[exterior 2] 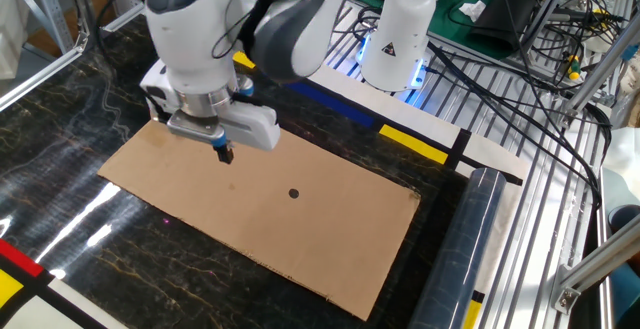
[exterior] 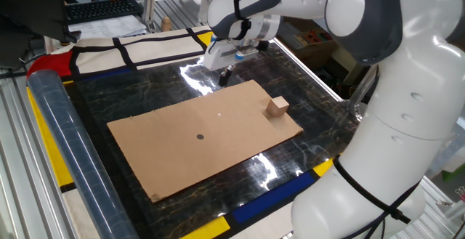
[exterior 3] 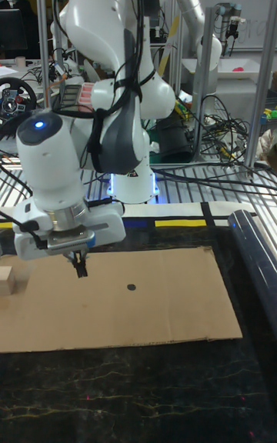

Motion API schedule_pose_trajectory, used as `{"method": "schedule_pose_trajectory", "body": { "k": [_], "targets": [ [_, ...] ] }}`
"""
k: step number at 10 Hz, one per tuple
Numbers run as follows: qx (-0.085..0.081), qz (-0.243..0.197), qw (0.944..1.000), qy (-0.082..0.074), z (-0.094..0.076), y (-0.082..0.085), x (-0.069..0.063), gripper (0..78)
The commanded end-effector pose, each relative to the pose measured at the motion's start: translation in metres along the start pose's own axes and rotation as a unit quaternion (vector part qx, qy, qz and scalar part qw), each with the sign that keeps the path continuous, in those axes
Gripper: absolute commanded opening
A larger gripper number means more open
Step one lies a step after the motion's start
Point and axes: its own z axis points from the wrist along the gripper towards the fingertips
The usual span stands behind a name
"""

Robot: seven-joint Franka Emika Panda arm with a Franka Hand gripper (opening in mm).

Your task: Grab the block and place it at the designated location

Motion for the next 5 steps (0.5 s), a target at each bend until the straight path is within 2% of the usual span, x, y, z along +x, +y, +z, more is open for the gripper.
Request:
{"method": "schedule_pose_trajectory", "body": {
  "k": [1,2,5],
  "targets": [
    [0.057,0.025,0.998,-0.003,-0.018,-0.009,0.008,0.0],
    [0.057,0.025,0.998,-0.003,-0.018,-0.009,0.008,0.0],
    [0.057,0.027,0.998,-0.003,-0.005,-0.028,0.025,0.0]
  ]
}}
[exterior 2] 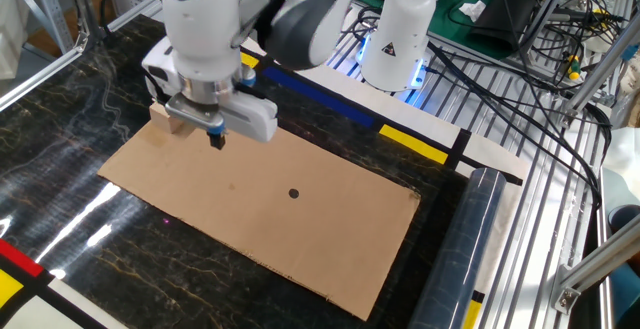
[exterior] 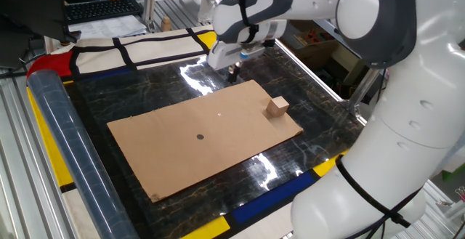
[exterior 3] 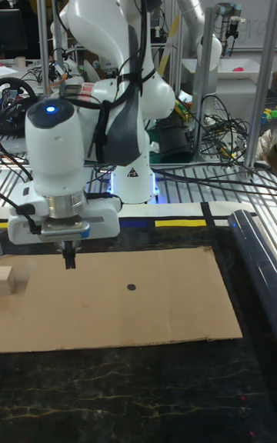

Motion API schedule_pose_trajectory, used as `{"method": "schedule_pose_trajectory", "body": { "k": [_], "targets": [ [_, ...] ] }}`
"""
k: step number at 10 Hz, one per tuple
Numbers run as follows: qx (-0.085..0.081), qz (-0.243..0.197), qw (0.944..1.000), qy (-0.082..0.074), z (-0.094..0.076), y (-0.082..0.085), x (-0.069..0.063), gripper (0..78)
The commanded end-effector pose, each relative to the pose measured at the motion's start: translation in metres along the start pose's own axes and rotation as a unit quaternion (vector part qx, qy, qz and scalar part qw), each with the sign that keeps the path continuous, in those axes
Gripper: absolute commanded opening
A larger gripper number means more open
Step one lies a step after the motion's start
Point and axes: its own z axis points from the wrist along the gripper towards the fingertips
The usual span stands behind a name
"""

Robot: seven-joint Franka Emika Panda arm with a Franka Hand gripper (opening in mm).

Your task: Grab the block and place it at the designated location

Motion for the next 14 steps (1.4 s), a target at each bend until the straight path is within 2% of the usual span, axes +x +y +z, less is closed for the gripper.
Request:
{"method": "schedule_pose_trajectory", "body": {
  "k": [1,2,4,9,14],
  "targets": [
    [0.0,0.0,1.0,-0.002,0.014,-0.011,0.01,0.0],
    [0.0,0.004,1.0,-0.005,0.025,-0.014,0.015,0.0],
    [-0.004,0.004,1.0,0.0,0.029,-0.015,0.017,0.0],
    [-0.003,0.005,1.0,-0.001,0.03,-0.022,0.024,0.0],
    [0.0,0.006,1.0,-0.005,0.03,-0.023,0.025,0.0]
  ]
}}
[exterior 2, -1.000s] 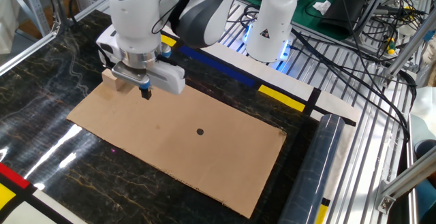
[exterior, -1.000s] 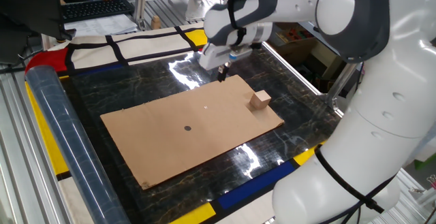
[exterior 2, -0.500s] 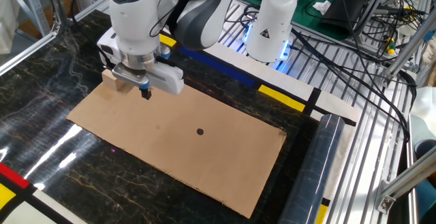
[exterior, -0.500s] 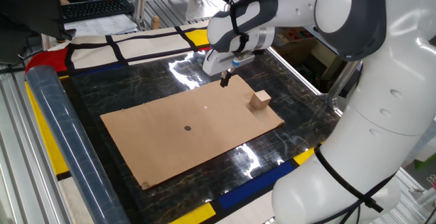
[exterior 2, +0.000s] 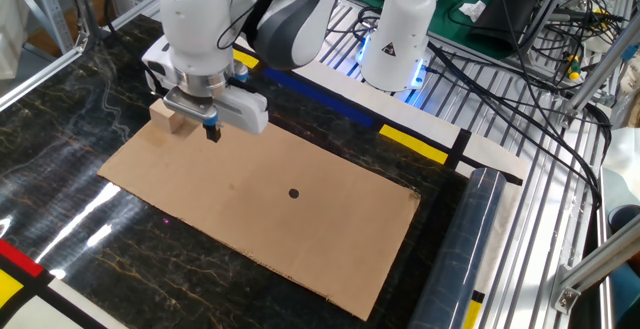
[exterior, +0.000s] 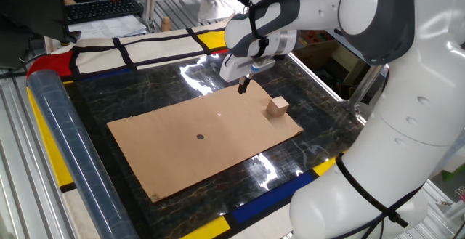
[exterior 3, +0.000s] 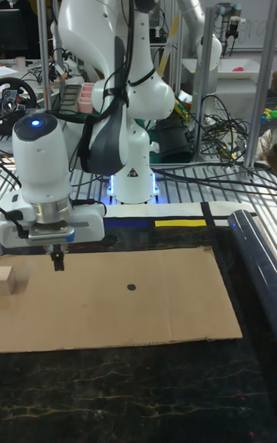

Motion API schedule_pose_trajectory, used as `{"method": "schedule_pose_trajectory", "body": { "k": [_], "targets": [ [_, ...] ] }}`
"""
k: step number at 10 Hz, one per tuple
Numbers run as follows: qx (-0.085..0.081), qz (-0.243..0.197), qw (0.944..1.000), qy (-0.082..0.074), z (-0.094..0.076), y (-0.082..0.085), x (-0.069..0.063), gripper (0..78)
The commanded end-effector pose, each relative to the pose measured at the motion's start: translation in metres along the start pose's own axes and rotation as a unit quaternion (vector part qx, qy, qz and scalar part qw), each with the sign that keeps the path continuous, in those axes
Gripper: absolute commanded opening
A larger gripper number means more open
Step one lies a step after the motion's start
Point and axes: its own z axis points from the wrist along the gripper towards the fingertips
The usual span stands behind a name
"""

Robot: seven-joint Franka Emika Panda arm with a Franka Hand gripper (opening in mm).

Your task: Grab the block and place it at the designated location

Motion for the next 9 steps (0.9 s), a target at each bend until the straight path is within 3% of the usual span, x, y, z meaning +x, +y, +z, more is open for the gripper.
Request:
{"method": "schedule_pose_trajectory", "body": {
  "k": [1,9],
  "targets": [
    [0.005,0.0,1.0,-0.003,-0.002,-0.0019,0.0006,0.0],
    [0.005,-0.006,1.0,0.001,-0.0018,-0.0031,0.0019,0.0]
  ]
}}
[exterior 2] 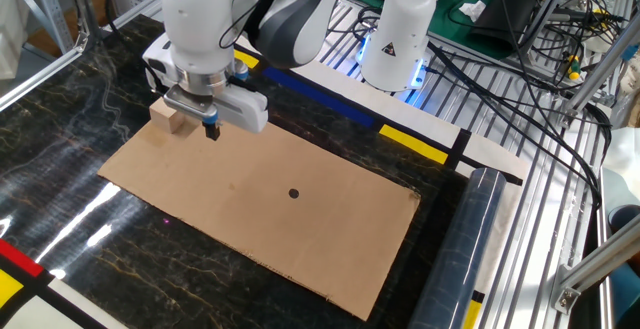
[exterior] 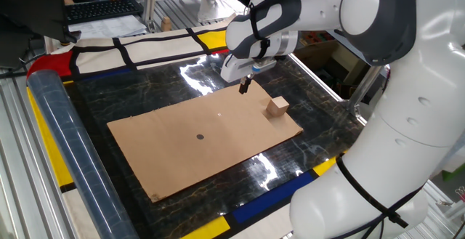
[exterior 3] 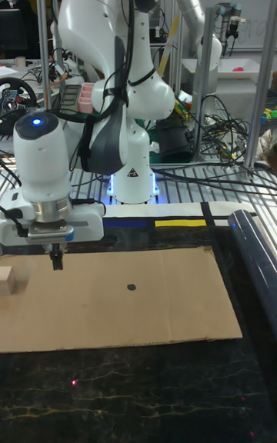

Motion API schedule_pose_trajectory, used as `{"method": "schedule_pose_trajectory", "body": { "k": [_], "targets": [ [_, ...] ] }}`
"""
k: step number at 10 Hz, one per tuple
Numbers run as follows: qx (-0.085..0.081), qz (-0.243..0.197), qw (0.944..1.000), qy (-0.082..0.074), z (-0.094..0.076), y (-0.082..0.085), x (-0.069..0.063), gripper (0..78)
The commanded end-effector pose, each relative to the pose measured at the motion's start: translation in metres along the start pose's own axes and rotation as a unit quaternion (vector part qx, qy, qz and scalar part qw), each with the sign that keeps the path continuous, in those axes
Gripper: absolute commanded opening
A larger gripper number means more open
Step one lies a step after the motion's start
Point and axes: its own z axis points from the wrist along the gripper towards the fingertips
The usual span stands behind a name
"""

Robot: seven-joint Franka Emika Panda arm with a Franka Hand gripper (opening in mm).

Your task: Grab the block and place it at the designated location

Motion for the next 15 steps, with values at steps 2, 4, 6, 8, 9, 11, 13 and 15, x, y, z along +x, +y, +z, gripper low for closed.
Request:
{"method": "schedule_pose_trajectory", "body": {
  "k": [2,4,6,8,9,11,13,15],
  "targets": [
    [0.002,-0.013,0.9999,0.005,-0.001,-0.001,-0.001,0.0],
    [0.04,-0.003,0.9992,0.009,-0.001,-0.001,-0.001,0.0],
    [0.031,-0.014,0.9994,0.002,-0.001,-0.001,-0.001,0.0],
    [0.022,-0.02,0.9995,-0.007,-0.001,-0.001,-0.001,0.0],
    [0.022,-0.027,0.9993,-0.011,0.001,-0.003,-0.001,0.0],
    [0.014,-0.037,0.9991,-0.018,0.01,-0.023,-0.003,0.0],
    [0.008,-0.035,0.9991,-0.023,0.018,-0.044,-0.003,0.0],
    [0.013,-0.039,0.999,-0.018,0.012,-0.065,-0.001,0.0]
  ]
}}
